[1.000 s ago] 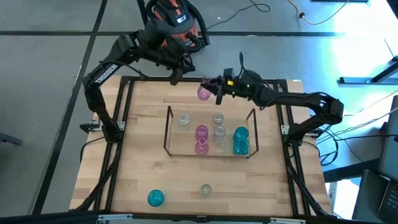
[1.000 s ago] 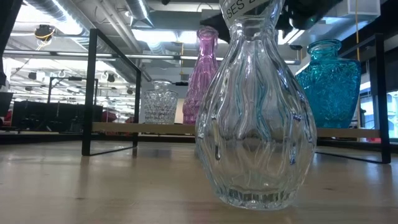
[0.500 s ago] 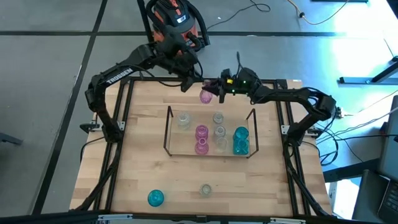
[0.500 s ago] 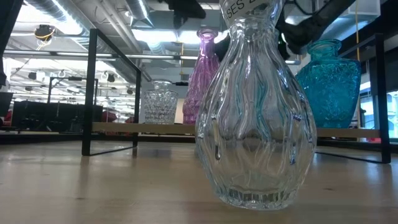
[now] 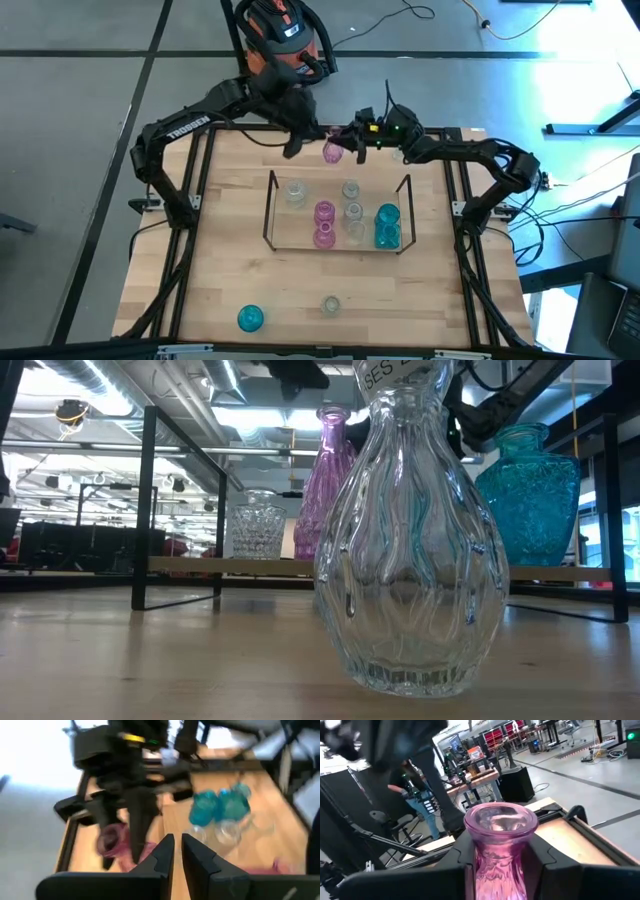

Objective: Sort vases onto shelf
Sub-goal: Put the violet vase aligned with the other violet vase on the shelf

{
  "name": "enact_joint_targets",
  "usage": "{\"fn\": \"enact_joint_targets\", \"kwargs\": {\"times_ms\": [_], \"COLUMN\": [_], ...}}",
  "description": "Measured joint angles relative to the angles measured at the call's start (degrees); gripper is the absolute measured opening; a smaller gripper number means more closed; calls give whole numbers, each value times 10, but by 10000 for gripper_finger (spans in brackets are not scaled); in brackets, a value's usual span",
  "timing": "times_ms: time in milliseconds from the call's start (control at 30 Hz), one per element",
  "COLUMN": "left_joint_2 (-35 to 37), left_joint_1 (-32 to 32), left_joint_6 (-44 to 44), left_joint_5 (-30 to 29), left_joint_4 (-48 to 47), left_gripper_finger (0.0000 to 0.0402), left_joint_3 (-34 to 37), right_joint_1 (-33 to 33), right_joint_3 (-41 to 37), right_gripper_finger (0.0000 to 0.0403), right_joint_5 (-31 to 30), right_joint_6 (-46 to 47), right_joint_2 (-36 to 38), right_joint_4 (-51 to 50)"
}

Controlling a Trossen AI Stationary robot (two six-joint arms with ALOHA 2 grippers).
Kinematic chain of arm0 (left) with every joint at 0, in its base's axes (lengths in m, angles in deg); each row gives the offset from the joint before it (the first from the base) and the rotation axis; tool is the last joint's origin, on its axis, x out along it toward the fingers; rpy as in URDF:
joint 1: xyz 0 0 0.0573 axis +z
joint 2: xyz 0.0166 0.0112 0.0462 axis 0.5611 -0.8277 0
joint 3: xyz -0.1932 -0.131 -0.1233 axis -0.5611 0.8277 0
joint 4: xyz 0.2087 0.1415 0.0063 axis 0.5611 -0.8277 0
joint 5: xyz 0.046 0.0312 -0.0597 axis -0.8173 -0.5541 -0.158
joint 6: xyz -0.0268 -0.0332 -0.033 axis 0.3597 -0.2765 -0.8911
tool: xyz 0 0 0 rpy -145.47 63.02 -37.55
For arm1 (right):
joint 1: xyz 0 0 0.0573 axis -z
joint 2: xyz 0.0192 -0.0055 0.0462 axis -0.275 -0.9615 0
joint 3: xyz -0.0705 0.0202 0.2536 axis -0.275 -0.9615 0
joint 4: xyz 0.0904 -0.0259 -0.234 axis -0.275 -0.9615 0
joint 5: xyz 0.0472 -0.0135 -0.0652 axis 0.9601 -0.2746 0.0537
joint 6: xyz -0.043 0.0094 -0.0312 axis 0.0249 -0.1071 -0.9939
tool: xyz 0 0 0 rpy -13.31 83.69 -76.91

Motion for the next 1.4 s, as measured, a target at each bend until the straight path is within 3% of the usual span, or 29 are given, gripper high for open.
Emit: {"fn": "enact_joint_targets", "kwargs": {"times_ms": [100, 267, 367, 500, 633, 900, 1400], "left_joint_2": [-1, -7, -4, -5, -5, -12, -32], "left_joint_1": [-23, -55, -62, -69, -78, -107, -123], "left_joint_6": [105, 216, 227, 262, 297, 335, 371], "left_joint_5": [-15, -162, -205, -220, -199, -191, -243], "left_joint_4": [-13, -48, -64, -97, -105, -98, -95], "left_gripper_finger": [27, 27, 27, 27, 27, 27, 35], "left_joint_3": [0, 0, 0, 0, 0, 0, 0], "right_joint_1": [-1, -16, -27, -41, -51, -50, -67], "right_joint_3": [5, 35, 58, 87, 101, 102, 103], "right_gripper_finger": [69, 69, 69, 69, 69, 69, 69], "right_joint_5": [14, 77, 94, 100, 99, 99, 99], "right_joint_6": [0, -19, -44, -75, -95, -94, -94], "right_joint_2": [0, 0, 0, 0, 0, 0, 1], "right_joint_4": [-6, -76, -128, -198, -233, -236, -271]}}
